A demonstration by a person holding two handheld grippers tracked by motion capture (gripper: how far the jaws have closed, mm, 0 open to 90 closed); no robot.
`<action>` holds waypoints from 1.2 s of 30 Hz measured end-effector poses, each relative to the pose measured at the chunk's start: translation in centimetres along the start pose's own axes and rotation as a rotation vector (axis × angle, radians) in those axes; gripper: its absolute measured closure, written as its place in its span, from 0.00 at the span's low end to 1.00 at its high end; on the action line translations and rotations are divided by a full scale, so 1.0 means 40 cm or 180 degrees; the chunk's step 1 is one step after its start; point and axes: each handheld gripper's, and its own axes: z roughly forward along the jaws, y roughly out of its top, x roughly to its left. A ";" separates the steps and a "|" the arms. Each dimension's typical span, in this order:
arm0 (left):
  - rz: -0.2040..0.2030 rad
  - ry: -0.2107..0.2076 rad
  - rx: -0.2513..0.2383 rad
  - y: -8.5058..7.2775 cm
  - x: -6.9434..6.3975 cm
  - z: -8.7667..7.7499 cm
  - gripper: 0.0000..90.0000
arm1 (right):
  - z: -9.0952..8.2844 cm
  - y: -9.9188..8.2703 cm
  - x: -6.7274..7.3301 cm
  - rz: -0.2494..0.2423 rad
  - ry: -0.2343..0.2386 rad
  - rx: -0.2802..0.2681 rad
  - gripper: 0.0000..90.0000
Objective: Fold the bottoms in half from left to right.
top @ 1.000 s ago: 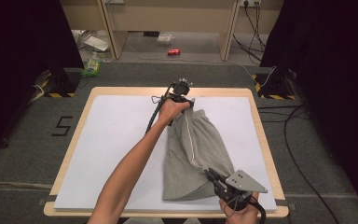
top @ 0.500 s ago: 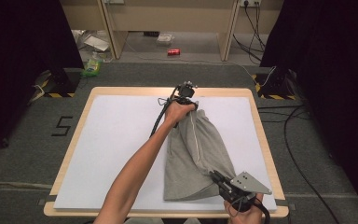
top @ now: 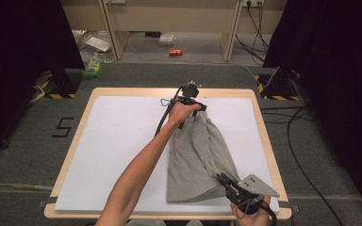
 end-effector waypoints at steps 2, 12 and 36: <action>0.0005 0.0006 -0.0003 0.003 0.010 -0.011 0.66 | -0.003 -0.001 -0.005 0.0000 -0.0018 -0.0008 0.95; 0.0024 0.0117 -0.0030 0.001 0.063 -0.068 0.64 | -0.040 -0.012 -0.046 0.0078 -0.0219 -0.0034 0.96; -0.0025 0.0268 0.0027 -0.057 0.150 -0.110 0.62 | -0.061 -0.097 -0.142 0.0281 -0.0640 0.0386 0.79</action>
